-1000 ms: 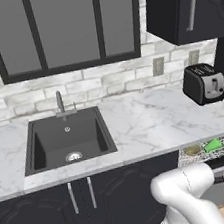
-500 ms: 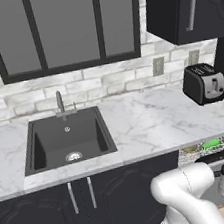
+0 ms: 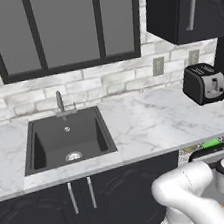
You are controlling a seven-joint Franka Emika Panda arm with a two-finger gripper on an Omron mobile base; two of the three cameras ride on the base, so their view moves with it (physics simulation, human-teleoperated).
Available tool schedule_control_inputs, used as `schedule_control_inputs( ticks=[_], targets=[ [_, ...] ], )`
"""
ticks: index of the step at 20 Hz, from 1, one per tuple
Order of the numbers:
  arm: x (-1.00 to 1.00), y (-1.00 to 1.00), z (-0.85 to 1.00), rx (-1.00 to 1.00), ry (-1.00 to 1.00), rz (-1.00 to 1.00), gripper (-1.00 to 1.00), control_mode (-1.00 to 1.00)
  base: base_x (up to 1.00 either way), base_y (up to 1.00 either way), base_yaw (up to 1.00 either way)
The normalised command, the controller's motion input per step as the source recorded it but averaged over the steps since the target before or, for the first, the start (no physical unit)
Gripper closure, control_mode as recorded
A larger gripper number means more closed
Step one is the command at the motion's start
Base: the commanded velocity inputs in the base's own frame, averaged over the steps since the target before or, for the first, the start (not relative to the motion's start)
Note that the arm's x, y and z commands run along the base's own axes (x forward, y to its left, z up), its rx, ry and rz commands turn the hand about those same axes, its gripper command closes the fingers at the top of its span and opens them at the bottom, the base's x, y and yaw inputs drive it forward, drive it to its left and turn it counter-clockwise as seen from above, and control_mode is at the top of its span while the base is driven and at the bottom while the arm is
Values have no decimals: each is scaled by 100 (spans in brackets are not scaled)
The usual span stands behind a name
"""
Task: Pick up the cup and bowl from the counter, place them in the dishwasher, and close the dishwasher door.
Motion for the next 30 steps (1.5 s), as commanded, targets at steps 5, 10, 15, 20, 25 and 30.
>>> schedule_control_inputs(
  ticks=[5,10,15,20,25,30],
  targets=[
    [100,38,-7,-26,-26,0,-100,-100,0,0,0],
    [100,36,-15,-27,-27,0,-100,-100,0,0,0],
    [100,32,-21,-27,-28,0,-100,-100,0,0,0],
    [100,28,-27,-27,-30,0,-100,-100,0,0,0],
    [100,20,-40,-25,-27,1,-100,-100,0,0,0],
    [100,16,-39,-24,-26,3,-100,-100,0,0,0]
  ],
)
